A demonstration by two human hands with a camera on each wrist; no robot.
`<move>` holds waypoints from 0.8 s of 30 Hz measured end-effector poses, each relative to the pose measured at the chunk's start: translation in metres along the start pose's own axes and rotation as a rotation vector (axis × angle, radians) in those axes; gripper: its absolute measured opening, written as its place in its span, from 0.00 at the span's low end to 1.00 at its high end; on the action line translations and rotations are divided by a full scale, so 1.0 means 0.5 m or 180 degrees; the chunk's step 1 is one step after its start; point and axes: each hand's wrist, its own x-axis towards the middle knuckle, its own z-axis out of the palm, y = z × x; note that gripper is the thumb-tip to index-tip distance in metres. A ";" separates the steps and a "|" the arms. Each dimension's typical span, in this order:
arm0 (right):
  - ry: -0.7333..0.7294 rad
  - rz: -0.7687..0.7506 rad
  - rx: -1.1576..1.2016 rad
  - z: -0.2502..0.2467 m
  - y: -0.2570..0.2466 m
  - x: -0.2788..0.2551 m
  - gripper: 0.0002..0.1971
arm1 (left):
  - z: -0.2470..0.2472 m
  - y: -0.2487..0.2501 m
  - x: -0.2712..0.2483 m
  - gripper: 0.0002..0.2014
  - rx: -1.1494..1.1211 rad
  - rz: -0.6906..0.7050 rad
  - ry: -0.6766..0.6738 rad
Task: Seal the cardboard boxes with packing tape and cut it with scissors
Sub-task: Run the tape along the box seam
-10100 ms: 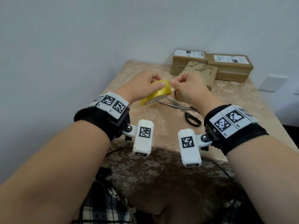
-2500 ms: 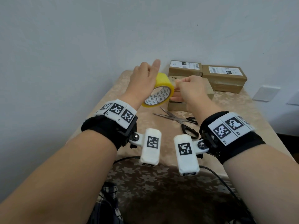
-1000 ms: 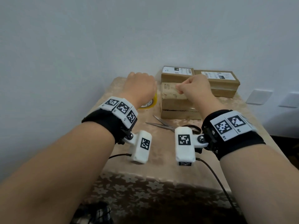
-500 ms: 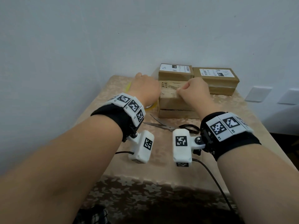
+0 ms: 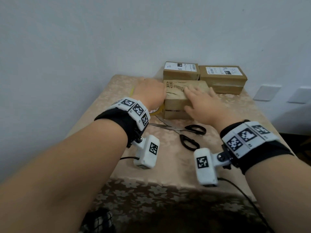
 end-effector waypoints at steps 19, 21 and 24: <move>0.0817 -0.0319 0.0755 0.039 -0.026 0.045 0.24 | -0.001 -0.069 -0.052 0.24 -0.2084 0.0130 0.0070; 0.0899 -0.0343 0.0822 0.040 -0.020 0.041 0.24 | -0.017 -0.065 -0.049 0.26 -0.1817 0.0251 0.0225; 0.0933 -0.0375 0.0842 0.041 -0.012 0.038 0.25 | -0.029 -0.063 -0.044 0.26 -0.1577 0.0337 0.0227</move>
